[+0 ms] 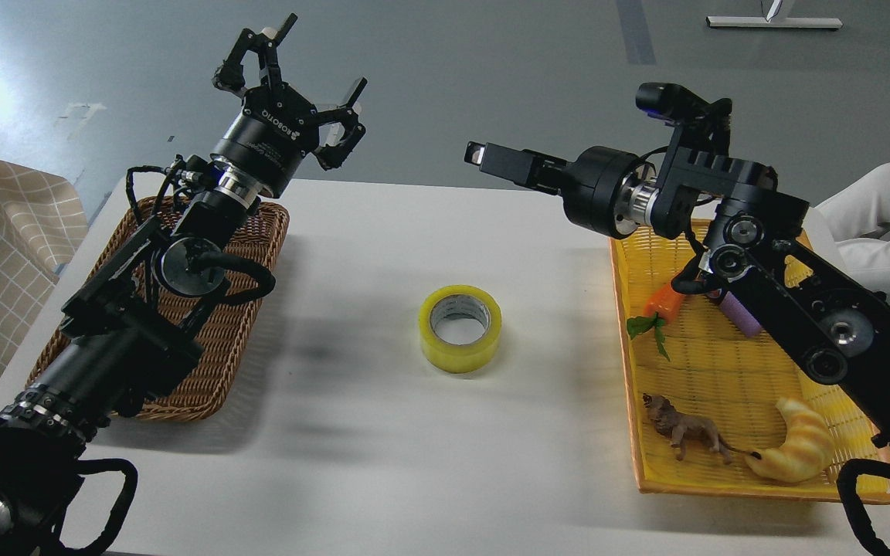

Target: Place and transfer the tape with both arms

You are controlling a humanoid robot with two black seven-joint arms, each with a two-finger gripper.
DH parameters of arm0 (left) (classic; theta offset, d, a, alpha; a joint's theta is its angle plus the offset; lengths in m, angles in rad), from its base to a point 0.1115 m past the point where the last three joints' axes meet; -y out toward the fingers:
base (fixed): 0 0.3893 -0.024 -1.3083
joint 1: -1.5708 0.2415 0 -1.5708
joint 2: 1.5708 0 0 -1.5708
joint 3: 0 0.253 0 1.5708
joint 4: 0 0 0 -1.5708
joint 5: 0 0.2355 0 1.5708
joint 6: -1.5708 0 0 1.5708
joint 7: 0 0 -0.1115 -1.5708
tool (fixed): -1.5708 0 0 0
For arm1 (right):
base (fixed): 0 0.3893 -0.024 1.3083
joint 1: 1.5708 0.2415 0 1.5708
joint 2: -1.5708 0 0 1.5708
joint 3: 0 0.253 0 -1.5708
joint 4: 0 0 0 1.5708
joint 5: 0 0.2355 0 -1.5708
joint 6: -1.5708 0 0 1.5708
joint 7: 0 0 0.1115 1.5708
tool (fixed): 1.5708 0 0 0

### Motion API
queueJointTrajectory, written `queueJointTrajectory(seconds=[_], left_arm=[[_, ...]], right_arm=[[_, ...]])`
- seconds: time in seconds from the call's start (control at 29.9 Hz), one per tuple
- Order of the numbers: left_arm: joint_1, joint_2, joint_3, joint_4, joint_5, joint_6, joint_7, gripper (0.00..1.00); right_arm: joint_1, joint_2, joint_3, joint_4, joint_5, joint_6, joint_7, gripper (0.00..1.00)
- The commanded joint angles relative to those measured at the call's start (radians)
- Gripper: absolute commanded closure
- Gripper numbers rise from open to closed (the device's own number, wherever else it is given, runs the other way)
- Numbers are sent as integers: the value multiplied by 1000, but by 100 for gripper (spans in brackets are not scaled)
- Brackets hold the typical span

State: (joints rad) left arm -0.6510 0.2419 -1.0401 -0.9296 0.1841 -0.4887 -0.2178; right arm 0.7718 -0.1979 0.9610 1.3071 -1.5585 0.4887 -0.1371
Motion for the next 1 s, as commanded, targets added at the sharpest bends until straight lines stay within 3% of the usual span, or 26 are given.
queueJointTrajectory(seconds=[0.0,0.33,0.6,0.74,0.9,0.97], left_arm=[[-4,-1,0,0,0,0,0,2],[-7,0,-3,0,0,0,0,2],[-4,0,-6,0,0,0,0,2],[-4,0,-3,0,0,0,0,2],[-3,0,-5,0,0,0,0,2],[-1,0,-5,-2,0,0,0,2]], right_arm=[[-48,-2,77,1,72,0,2,1],[-209,11,349,0,311,0,22,1],[-305,190,648,-11,328,0,100,1],[-335,198,752,-15,408,0,132,2],[-342,198,766,-19,549,0,182,2],[-345,198,766,-23,619,0,182,2]])
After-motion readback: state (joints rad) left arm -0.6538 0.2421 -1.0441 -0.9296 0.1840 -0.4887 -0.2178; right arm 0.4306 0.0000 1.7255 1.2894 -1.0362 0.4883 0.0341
